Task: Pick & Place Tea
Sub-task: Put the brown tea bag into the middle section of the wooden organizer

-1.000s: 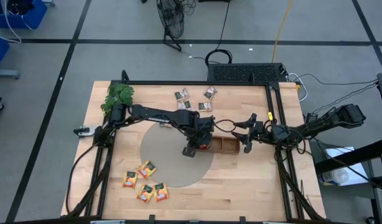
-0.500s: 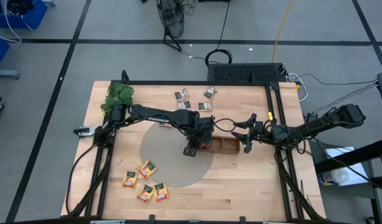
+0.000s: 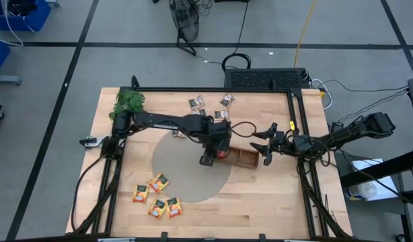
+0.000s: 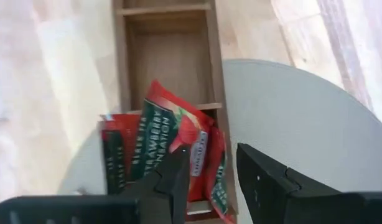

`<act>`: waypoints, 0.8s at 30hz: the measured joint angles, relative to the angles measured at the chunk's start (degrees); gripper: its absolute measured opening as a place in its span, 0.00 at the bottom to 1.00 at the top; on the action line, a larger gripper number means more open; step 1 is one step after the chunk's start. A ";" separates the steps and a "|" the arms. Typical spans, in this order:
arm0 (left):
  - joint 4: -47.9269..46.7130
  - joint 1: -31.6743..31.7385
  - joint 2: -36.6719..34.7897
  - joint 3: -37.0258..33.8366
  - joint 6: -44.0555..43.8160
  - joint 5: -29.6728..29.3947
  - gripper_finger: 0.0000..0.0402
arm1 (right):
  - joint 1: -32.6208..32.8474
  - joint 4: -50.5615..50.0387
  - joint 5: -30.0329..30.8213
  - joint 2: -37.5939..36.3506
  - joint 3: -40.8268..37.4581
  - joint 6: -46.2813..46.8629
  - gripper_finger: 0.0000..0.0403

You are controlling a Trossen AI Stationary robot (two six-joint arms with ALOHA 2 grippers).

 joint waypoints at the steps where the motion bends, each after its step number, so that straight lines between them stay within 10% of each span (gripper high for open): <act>1: -0.13 -0.04 -0.62 0.06 -0.01 -0.76 0.34 | 0.01 -0.15 -0.02 0.04 0.00 0.00 0.49; 14: 5.59 1.46 -19.11 1.23 -6.83 -4.92 0.34 | 0.02 -0.43 -0.11 0.04 -0.02 0.47 0.49; 24: 34.77 1.25 -42.48 -27.98 -10.79 -5.49 0.34 | 0.02 -2.78 -0.35 0.13 -0.02 2.60 0.49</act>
